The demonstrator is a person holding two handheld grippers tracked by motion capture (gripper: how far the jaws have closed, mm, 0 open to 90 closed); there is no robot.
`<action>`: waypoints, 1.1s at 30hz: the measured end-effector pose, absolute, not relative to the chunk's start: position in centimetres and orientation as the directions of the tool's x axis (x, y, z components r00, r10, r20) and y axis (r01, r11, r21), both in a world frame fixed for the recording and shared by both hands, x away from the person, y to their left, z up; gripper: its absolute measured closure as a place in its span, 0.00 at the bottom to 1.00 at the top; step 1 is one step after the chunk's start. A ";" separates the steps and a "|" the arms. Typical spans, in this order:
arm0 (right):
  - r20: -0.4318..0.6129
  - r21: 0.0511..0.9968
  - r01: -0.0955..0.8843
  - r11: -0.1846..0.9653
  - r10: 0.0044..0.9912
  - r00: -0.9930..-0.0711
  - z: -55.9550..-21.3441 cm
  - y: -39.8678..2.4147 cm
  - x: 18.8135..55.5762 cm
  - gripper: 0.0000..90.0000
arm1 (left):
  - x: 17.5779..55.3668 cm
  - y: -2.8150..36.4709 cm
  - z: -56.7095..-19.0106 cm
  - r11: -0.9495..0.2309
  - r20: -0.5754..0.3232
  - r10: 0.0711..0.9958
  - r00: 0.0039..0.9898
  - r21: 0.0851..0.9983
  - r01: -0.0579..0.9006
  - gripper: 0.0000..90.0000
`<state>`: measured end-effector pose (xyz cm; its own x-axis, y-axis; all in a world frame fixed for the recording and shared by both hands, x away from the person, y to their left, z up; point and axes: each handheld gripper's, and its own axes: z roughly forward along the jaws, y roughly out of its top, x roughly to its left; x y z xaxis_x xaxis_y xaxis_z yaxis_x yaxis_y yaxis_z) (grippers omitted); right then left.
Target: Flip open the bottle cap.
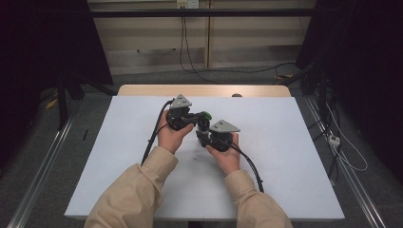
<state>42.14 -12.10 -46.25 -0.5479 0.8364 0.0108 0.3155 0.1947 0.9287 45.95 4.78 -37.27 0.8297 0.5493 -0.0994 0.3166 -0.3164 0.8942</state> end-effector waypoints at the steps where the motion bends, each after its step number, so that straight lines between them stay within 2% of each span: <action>1: 0.010 0.929 0.315 0.195 0.836 -0.548 -46.2 -12.1 42.1 0.59 | 46.0 4.8 -37.3 -0.317 -0.100 0.549 0.830 0.894 0.317 1.00; 33: 0.010 0.928 0.316 0.195 0.838 -0.546 -46.2 -12.1 42.1 0.59 | 46.4 4.7 -37.4 -0.312 -0.116 0.544 0.831 0.891 0.329 1.00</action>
